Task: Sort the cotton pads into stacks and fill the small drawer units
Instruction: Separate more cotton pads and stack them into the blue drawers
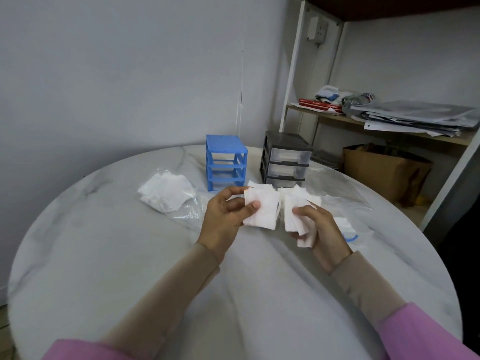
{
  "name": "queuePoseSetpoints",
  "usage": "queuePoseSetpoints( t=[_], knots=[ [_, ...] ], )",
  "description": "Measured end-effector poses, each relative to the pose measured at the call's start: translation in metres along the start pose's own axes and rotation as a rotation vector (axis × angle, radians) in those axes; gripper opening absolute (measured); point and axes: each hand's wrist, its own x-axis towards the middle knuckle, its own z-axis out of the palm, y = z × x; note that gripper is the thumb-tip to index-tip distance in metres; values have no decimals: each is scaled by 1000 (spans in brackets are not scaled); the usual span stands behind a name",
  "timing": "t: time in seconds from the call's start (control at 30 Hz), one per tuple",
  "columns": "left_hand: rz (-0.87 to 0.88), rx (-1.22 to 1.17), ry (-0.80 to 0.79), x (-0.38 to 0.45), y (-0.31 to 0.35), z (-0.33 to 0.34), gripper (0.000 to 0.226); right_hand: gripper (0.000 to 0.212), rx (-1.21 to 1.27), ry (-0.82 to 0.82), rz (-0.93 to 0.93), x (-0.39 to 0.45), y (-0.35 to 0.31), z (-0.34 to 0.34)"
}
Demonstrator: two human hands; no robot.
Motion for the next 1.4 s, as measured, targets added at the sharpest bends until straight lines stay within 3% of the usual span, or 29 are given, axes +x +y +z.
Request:
queuePoseSetpoints(
  t=[0.1, 0.27, 0.7, 1.0, 1.23, 1.4],
  knots=[
    [-4, -3, -17, 0, 1, 1, 26, 4, -26, 15, -9, 1, 0, -1],
    [-14, -14, -37, -2, -1, 2, 11, 10, -76, -19, -38, -5, 0, 1],
    [9, 42, -21, -4, -1, 4, 13, 8, -241, -31, -285, -5, 2, 0],
    [37, 60, 39, -2, -4, 2, 16, 4, -260, -93, -263, -6, 3, 2],
    [55, 138, 134, 1, -7, -1, 2, 11, -83, 23, -94, 0, 3, 1],
    [137, 232, 201, 1, -13, -3, 23, 7, -15, -4, -133, -1, 1, 1]
  ],
)
